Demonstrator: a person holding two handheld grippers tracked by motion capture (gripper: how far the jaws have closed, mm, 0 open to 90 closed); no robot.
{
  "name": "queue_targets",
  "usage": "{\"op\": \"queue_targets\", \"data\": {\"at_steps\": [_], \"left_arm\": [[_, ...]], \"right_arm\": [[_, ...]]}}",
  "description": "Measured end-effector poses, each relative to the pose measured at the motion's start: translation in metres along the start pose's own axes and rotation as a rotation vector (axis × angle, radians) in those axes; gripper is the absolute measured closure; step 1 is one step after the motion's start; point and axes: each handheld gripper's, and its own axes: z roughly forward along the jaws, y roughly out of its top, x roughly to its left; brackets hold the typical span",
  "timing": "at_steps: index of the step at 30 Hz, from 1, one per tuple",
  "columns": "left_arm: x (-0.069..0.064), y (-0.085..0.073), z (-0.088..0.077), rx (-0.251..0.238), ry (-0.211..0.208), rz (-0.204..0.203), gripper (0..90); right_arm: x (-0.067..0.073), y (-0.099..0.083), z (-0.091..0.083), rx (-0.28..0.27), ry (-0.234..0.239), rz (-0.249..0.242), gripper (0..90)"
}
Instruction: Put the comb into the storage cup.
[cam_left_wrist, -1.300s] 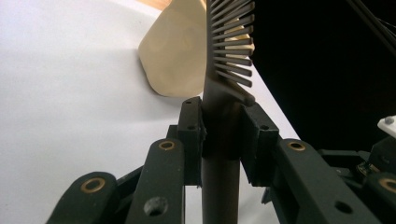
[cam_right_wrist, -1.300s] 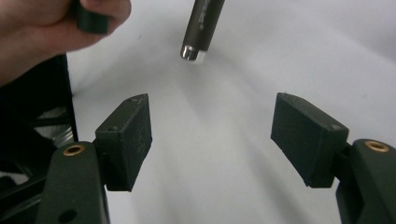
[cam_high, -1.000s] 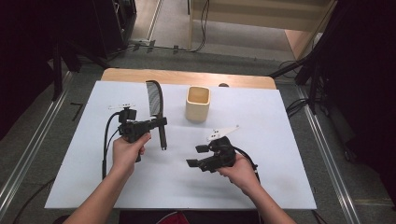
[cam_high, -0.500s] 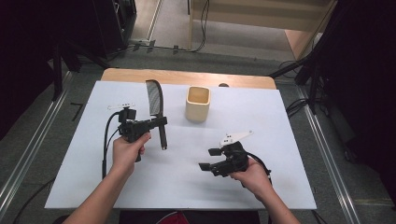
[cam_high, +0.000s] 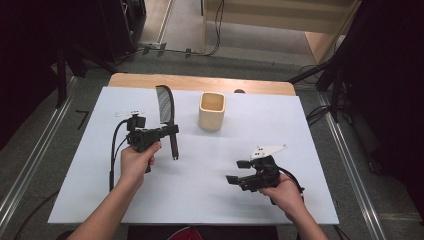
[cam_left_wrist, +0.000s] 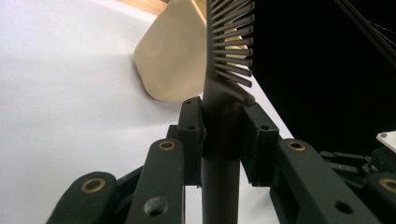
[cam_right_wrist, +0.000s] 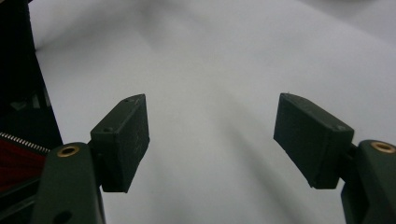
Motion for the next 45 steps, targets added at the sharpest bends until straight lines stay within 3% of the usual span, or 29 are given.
{"op": "queue_targets", "data": {"at_steps": [18,26,34,45], "left_arm": [[-0.009,0.013,0.011,0.003,0.003,0.069,74.0],[-0.014,0.026,0.019,0.013,-0.021,0.092,74.0],[-0.018,0.038,0.024,0.012,-0.016,0.115,74.0],[-0.025,0.062,0.03,-0.001,-0.016,0.116,74.0]], "right_arm": [[-0.011,-0.033,-0.026,0.007,-0.042,0.074,24.7],[-0.014,-0.037,-0.032,-0.01,-0.059,0.094,24.6],[-0.014,-0.037,-0.031,-0.006,-0.051,0.098,24.7],[-0.015,-0.036,-0.031,-0.01,-0.045,0.099,24.6]]}}
